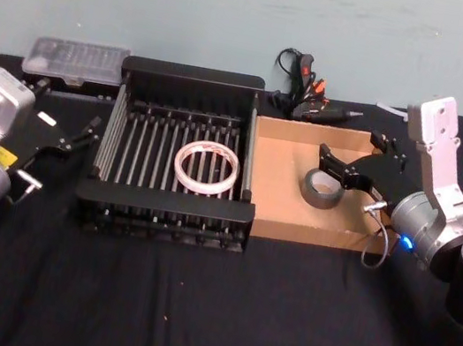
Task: Pick up the white tape and place it into the black box , Pick up the silver tape and place it into the brown box.
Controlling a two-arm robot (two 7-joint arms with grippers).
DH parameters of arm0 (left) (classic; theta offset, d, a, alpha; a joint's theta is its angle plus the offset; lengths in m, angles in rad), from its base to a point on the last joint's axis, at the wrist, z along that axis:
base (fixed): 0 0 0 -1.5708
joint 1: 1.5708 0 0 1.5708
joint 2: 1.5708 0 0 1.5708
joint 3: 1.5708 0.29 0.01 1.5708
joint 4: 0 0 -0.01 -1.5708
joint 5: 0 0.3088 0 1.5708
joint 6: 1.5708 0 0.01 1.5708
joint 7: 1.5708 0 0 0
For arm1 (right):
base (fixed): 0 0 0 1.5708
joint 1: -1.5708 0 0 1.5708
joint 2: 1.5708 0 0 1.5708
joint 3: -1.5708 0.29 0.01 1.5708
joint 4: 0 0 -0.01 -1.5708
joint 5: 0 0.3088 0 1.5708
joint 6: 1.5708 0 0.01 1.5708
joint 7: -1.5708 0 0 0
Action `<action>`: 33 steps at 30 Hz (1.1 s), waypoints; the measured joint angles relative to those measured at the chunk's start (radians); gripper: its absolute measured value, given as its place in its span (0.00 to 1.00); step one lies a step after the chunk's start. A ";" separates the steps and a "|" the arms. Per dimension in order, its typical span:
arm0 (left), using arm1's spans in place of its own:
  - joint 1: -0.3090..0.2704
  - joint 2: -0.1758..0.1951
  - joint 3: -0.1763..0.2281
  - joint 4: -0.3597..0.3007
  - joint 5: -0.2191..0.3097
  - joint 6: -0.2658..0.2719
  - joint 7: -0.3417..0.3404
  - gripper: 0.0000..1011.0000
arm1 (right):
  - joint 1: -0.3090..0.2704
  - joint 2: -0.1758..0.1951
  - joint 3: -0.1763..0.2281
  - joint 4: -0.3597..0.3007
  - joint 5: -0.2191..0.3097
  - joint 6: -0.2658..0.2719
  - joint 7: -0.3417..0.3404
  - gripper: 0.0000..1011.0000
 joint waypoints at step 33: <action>0.000 0.000 0.000 0.000 0.000 0.000 0.000 0.99 | 0.000 0.000 0.000 0.000 0.001 0.000 0.000 0.99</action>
